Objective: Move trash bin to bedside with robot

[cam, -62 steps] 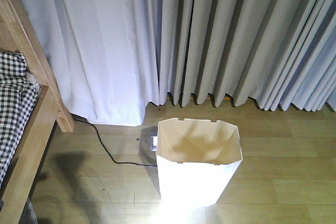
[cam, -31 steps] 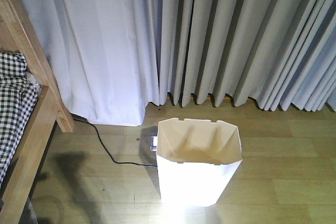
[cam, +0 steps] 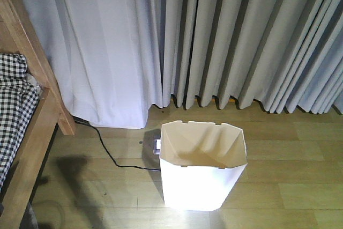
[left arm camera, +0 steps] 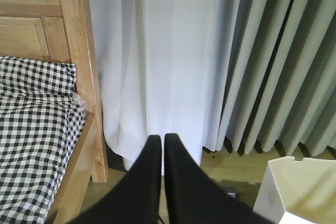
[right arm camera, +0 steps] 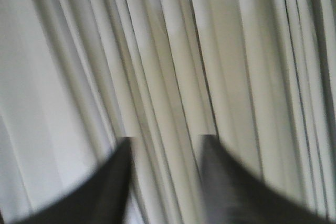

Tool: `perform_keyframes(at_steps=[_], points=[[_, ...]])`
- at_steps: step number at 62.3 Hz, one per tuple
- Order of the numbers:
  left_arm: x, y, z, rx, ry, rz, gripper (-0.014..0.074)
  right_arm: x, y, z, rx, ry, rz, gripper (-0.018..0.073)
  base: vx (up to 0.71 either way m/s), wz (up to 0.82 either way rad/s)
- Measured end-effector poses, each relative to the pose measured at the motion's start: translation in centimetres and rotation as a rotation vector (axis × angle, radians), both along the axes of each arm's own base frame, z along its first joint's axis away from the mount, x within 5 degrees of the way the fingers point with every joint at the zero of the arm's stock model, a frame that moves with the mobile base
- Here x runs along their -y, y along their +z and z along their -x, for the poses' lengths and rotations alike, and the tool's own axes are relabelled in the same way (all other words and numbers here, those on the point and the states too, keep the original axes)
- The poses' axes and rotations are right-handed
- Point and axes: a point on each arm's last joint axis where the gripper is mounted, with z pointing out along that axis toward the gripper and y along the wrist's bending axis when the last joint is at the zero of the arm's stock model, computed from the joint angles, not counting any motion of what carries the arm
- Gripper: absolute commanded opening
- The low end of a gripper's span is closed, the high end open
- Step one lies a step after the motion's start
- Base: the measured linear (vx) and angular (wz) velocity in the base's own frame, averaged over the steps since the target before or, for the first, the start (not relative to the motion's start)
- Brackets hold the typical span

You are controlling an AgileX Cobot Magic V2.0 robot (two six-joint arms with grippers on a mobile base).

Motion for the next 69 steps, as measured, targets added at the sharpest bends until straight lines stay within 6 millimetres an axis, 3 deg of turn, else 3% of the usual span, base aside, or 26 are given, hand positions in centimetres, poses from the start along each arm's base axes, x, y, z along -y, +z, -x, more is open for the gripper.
perform_keyframes(at_steps=[43, 51, 69], points=[[0.0, 0.0, 0.0, 0.0, 0.0, 0.0, -0.0006, 0.3, 0.1, 0.0, 0.005, -0.046, 0.103, -0.0009, 0.0, 0.0], [0.0, 0.0, 0.0, 0.0, 0.0, 0.0, -0.0006, 0.1, -0.5, 0.0, -0.051, -0.018, 0.192, -0.0009, 0.0, 0.0], [0.0, 0.0, 0.0, 0.0, 0.0, 0.0, -0.0006, 0.9, -1.3, 0.0, -0.149, -0.096, 0.218, -0.0009, 0.0, 0.0]])
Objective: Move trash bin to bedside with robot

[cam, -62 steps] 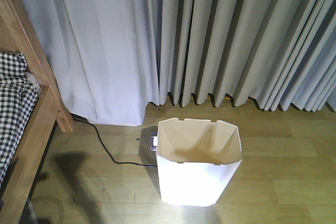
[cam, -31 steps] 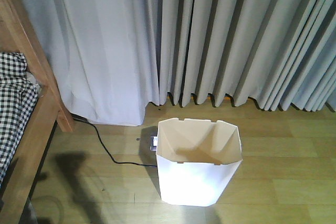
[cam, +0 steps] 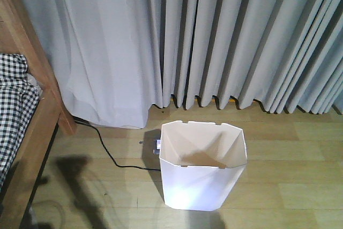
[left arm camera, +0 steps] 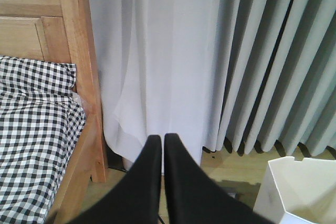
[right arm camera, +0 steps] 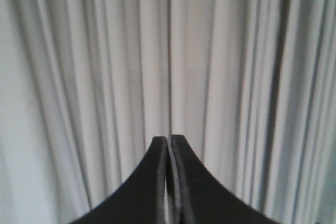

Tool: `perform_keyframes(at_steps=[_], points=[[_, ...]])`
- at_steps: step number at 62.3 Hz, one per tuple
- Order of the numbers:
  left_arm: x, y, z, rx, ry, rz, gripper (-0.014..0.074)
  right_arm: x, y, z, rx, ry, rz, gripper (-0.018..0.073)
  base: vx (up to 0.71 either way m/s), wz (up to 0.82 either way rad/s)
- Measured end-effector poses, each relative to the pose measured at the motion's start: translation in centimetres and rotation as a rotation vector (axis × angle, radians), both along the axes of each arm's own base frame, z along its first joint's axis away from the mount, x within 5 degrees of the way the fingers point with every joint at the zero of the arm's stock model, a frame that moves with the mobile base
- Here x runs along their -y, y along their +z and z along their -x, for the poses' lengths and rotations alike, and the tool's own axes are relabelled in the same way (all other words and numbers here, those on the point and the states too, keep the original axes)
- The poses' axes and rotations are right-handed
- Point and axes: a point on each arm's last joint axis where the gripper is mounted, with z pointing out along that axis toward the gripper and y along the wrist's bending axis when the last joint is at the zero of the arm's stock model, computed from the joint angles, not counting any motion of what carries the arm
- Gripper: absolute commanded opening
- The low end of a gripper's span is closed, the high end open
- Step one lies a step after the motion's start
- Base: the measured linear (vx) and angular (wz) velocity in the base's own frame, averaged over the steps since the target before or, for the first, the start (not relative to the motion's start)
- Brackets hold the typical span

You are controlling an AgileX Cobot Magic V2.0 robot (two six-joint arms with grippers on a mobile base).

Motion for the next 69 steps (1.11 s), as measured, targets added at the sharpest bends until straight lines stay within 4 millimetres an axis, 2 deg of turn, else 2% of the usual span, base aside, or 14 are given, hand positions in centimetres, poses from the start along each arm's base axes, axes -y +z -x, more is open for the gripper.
perform_keyframes(at_steps=[6, 20, 25, 69], points=[[0.0, 0.0, 0.0, 0.0, 0.0, 0.0, -0.0006, 0.1, -0.9, 0.0, 0.0, -0.013, 0.02, -0.0009, 0.0, 0.0], [0.0, 0.0, 0.0, 0.0, 0.0, 0.0, -0.0006, 0.1, -5.9, 0.8, 0.041, -0.018, 0.035, -0.0009, 0.0, 0.0], [0.0, 0.0, 0.0, 0.0, 0.0, 0.0, -0.0006, 0.0, -7.1, 1.0, 0.038, 0.003, 0.036, -0.0009, 0.0, 0.0], [0.0, 0.0, 0.0, 0.0, 0.0, 0.0, -0.0006, -0.2, -7.2, 1.3, 0.071, 0.031, -0.019, -0.0009, 0.0, 0.0]])
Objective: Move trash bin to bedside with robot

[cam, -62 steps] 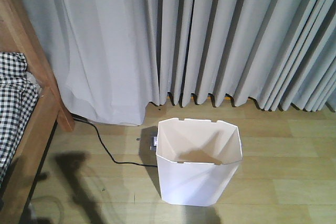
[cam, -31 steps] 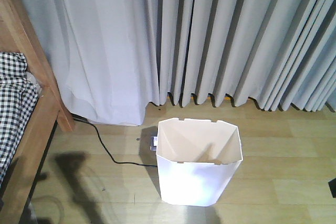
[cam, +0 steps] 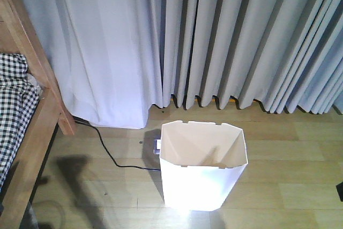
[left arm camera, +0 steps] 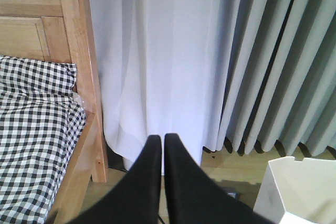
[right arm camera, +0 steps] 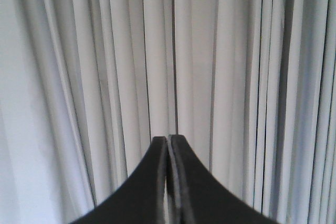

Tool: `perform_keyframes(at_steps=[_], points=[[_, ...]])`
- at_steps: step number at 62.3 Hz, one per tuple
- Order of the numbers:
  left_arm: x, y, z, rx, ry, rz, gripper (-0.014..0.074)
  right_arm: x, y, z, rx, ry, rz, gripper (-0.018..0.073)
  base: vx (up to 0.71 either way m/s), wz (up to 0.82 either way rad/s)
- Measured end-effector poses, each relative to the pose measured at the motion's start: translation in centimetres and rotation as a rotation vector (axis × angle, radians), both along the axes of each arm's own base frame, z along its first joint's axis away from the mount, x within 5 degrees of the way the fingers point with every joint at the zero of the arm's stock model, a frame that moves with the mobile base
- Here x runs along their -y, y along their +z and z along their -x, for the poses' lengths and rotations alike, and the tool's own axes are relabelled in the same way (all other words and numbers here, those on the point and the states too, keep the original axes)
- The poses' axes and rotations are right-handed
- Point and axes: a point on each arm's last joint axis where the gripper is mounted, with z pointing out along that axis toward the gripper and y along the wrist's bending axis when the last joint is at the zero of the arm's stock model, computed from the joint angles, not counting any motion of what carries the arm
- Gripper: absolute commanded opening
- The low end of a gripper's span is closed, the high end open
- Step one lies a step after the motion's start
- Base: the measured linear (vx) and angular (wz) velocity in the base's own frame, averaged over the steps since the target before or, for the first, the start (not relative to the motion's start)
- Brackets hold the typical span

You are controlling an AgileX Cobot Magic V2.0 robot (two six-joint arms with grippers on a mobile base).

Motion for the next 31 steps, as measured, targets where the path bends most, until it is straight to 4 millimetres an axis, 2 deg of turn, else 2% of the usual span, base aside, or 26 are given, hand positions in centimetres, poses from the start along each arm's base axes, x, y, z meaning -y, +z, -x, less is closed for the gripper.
perform_keyframes(at_steps=[31], points=[[0.0, 0.0, 0.0, 0.0, 0.0, 0.0, -0.0006, 0.01, -0.15, 0.0, -0.021, -0.001, 0.075, -0.0009, 0.0, 0.0]])
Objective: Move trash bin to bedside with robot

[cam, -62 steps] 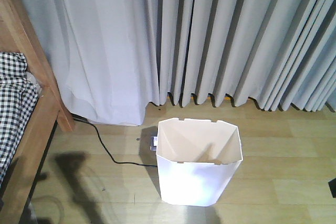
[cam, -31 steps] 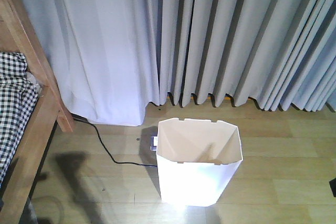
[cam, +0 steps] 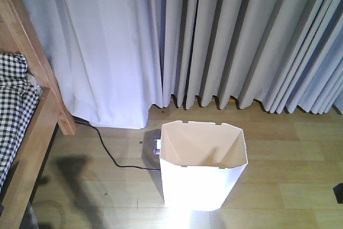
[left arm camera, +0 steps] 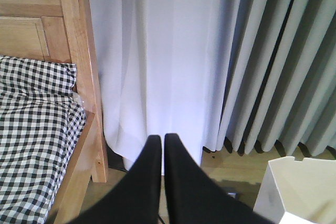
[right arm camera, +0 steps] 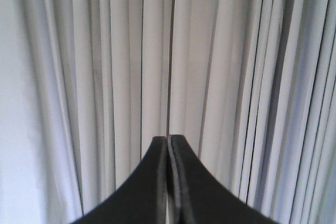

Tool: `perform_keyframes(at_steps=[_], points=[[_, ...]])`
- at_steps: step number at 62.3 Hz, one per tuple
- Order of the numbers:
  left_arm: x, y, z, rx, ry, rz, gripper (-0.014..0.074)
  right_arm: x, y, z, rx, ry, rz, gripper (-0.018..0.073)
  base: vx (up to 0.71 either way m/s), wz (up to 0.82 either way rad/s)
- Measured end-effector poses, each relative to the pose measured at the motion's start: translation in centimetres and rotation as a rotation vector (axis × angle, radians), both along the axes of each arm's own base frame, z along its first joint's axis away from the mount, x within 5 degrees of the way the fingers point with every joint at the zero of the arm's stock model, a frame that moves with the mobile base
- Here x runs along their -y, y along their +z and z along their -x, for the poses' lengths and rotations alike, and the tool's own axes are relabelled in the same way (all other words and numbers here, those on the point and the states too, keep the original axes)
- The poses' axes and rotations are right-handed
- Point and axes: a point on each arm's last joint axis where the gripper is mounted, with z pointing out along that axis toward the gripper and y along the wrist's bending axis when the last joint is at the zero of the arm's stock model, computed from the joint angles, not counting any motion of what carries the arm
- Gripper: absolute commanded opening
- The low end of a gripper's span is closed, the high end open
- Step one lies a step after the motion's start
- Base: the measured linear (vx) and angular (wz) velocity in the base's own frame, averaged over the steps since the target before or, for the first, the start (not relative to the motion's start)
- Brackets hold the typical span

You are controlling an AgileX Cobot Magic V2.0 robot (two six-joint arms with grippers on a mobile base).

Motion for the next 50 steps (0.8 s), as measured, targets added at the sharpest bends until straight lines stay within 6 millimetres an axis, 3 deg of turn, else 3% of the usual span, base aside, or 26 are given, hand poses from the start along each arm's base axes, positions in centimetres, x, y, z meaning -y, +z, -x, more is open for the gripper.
perform_keyframes(at_steps=[50], points=[[0.0, 0.0, 0.0, 0.0, 0.0, 0.0, -0.0006, 0.0, 0.0, 0.0, 0.0, 0.0, 0.001, -0.0009, 0.0, 0.0]])
